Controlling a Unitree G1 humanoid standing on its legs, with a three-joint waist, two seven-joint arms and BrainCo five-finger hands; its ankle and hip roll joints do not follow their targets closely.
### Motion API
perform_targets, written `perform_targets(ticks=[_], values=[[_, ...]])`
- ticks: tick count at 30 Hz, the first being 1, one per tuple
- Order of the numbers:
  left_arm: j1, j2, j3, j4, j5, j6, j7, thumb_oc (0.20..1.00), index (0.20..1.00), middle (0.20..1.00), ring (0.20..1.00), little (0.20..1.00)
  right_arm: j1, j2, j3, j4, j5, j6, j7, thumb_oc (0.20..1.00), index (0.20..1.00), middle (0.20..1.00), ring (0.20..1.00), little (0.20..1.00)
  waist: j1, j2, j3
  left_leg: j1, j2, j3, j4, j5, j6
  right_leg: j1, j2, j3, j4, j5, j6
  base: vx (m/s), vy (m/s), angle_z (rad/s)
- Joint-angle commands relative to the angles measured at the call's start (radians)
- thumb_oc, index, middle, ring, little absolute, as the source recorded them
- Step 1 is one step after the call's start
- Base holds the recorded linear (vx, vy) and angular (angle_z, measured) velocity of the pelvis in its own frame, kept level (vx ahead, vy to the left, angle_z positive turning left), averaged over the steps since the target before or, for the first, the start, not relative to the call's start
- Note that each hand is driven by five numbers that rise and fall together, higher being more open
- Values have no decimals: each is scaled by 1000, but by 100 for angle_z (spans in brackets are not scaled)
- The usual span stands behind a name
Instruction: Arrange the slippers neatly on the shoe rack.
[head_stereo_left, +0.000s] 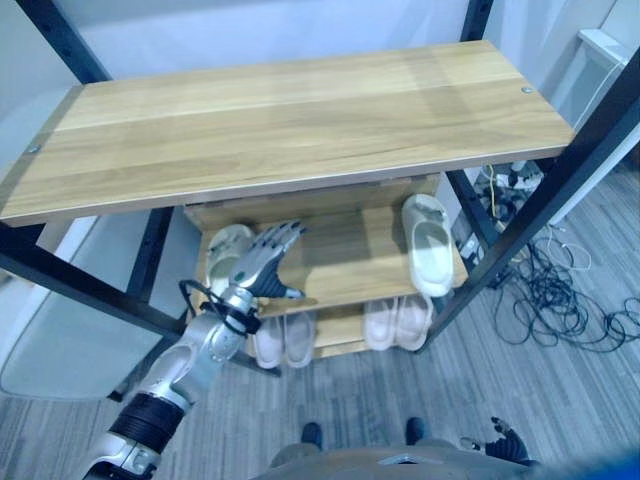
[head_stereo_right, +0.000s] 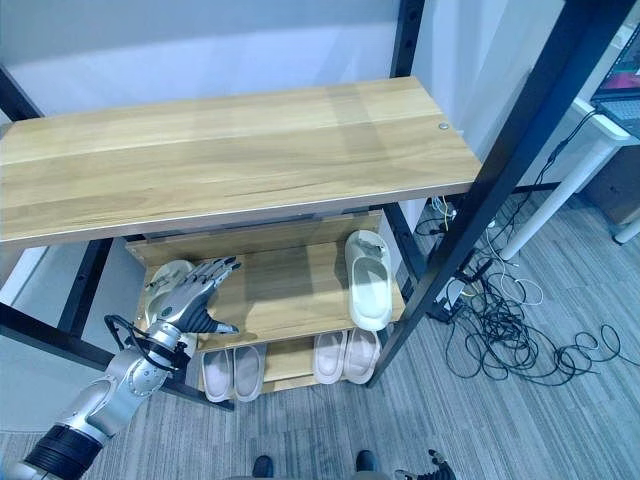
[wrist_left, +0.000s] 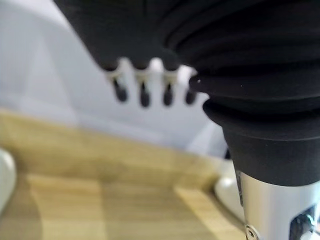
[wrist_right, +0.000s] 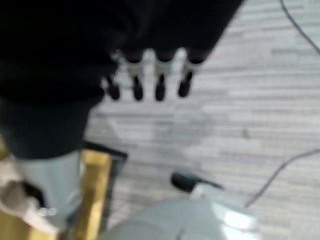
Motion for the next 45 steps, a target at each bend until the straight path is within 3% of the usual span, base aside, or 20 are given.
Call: perform_targets(ticks=[1,12,20,29,45], values=[[-133,64,60,39,72,31,82,1000,1000,1000,1000,1000,14,17,13,54,6,-16,-21,1000,1000,1000,1000,1000,-24,-15,-78,-46,-42,-24,12,10,9,-11,-12,16,16,-11,35,7,-76,5],[-249,164,23,203,190,111,127,1000,1000,1000,1000,1000,9,14,64,31,-11,-19,-17,1000,1000,1000,1000,1000,-39,37,-77,-86,-27,-13,12,30,-24,-31,-1,-5,16,-28,34,8,-27,3],[-390,214,-142,379,264,134,104,1000,1000,1000,1000,1000,-5,-10,82,30,-4,-32,-25,1000,1000,1000,1000,1000,-65,79,-60,-108,-26,10,12,37,-30,-63,0,1,16,-21,43,-3,11,-2],[-445,199,-202,504,291,164,123,1000,1000,1000,1000,1000,-4,-17,91,-6,-4,-50,-29,1000,1000,1000,1000,1000,-76,78,-55,-126,-22,21,12,32,-29,-88,10,17,16,-16,41,10,11,-5],[-308,205,-26,385,256,195,154,1000,1000,1000,1000,1000,0,15,92,-13,0,-42,-17,1000,1000,1000,1000,1000,-60,65,-48,-104,-28,16,12,20,-24,-67,11,11,16,-30,34,23,12,1]])
